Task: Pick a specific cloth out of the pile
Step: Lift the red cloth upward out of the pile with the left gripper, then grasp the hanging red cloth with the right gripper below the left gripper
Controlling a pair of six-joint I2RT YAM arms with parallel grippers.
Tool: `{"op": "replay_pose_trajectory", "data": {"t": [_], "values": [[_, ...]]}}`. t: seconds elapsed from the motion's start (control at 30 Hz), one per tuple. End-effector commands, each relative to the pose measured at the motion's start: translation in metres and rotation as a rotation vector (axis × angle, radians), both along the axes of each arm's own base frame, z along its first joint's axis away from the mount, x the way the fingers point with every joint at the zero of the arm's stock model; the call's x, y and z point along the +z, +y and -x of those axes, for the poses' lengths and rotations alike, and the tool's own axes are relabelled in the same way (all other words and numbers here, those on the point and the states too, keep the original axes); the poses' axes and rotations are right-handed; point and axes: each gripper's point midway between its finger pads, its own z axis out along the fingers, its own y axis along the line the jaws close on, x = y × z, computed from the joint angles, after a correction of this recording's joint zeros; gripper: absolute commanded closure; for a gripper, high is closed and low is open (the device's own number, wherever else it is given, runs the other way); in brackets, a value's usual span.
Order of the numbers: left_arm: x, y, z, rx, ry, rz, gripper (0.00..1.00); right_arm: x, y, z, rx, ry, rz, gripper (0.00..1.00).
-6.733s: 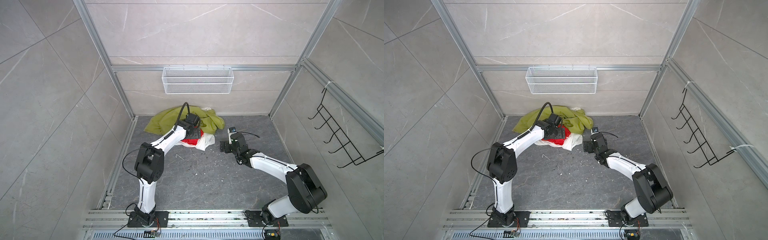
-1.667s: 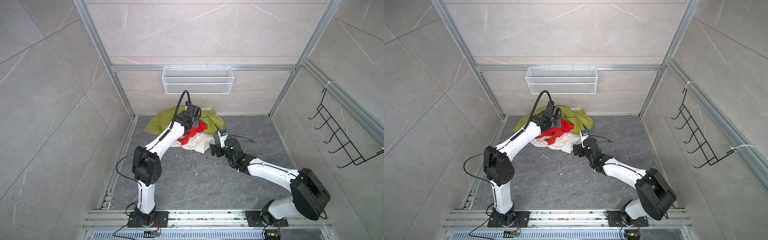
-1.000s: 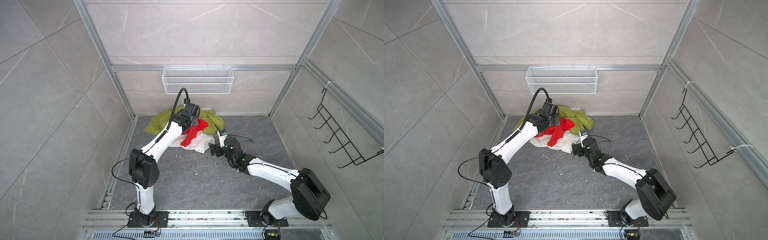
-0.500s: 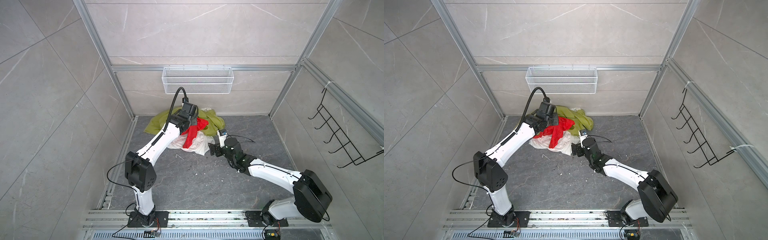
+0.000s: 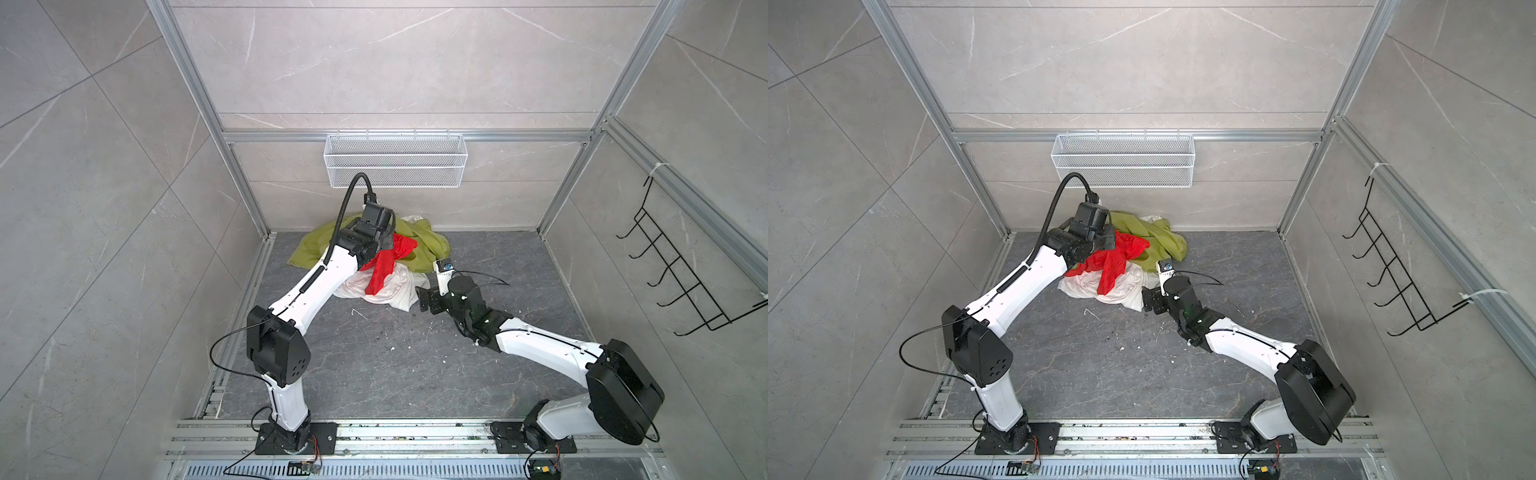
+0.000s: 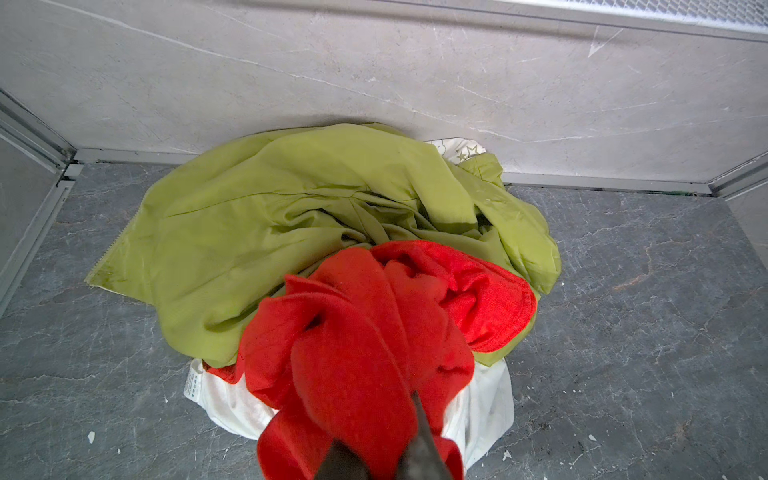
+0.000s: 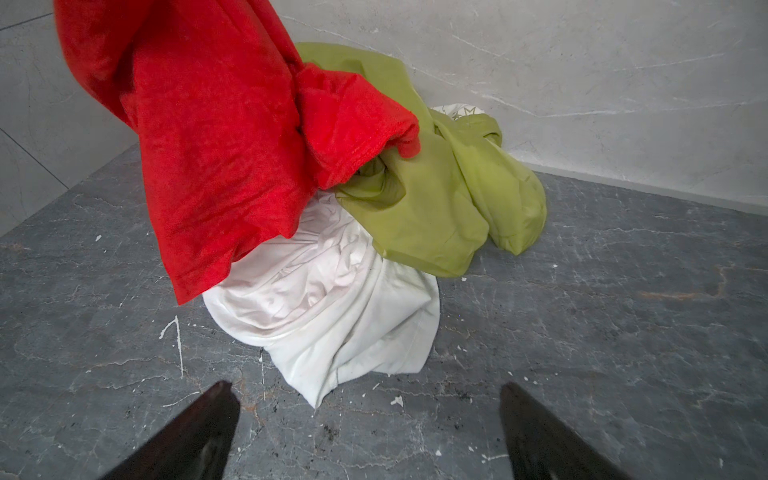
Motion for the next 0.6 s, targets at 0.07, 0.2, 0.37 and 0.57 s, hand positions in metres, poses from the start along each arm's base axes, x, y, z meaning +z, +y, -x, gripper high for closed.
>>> {"op": "replay_pose_trajectory", "data": {"t": [0.07, 0.2, 0.37, 0.57], "values": [[0.066, 0.005, 0.005, -0.001, -0.166, 0.072, 1.00, 0.022, 0.003, 0.002, 0.007, -0.053, -0.039, 0.00], [0.069, 0.006, 0.009, -0.007, -0.168, 0.081, 1.00, 0.025, 0.006, 0.003, 0.016, -0.060, -0.048, 0.00], [0.074, 0.007, 0.015, -0.017, -0.171, 0.087, 1.00, 0.037, 0.014, 0.003, 0.054, -0.096, -0.082, 0.00], [0.088, 0.010, 0.022, -0.030, -0.189, 0.094, 1.00, 0.052, 0.032, 0.005, 0.149, -0.149, -0.126, 0.00]]}}
